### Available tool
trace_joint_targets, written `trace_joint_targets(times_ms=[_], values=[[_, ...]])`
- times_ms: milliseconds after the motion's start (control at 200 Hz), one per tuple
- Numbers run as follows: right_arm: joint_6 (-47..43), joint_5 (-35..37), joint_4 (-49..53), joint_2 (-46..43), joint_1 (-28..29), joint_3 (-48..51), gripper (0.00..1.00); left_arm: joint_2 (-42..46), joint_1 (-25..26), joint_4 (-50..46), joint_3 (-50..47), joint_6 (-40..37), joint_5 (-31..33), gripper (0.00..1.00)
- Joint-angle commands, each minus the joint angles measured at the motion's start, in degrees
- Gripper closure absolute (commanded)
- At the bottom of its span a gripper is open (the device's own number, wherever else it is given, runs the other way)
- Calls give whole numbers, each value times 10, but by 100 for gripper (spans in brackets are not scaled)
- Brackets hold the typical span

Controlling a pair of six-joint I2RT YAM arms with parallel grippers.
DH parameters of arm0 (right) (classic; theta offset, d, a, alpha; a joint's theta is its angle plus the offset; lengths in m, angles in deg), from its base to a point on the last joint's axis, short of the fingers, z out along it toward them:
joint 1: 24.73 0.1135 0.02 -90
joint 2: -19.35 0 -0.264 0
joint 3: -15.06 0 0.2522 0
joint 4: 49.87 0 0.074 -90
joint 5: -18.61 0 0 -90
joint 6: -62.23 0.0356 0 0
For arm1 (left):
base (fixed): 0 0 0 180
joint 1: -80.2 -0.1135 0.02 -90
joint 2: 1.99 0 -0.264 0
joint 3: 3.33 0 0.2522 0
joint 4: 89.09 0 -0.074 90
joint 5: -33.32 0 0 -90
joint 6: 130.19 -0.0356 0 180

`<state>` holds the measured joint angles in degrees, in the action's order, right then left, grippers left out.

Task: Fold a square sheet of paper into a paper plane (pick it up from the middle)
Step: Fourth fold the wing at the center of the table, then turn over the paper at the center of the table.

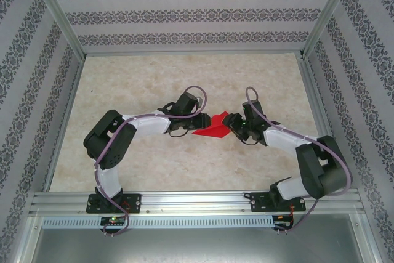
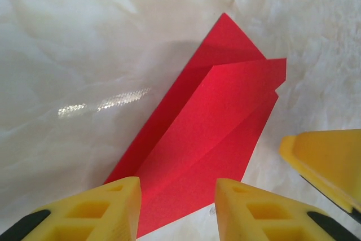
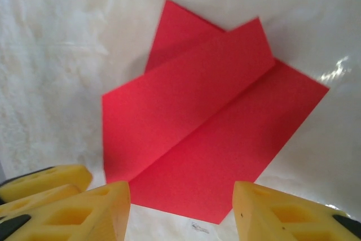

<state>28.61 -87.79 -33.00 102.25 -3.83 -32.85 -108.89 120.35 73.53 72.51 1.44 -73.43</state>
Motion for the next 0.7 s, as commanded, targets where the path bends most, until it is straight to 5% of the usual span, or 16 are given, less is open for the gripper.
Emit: trace_joint_targets(times_ms=[0, 694], values=[[29, 10, -31, 31, 14, -16, 49, 3, -12, -20, 5, -38, -20, 61], [83, -1, -177, 115, 32, -34, 55, 3, -46, 3, -29, 2, -30, 59]])
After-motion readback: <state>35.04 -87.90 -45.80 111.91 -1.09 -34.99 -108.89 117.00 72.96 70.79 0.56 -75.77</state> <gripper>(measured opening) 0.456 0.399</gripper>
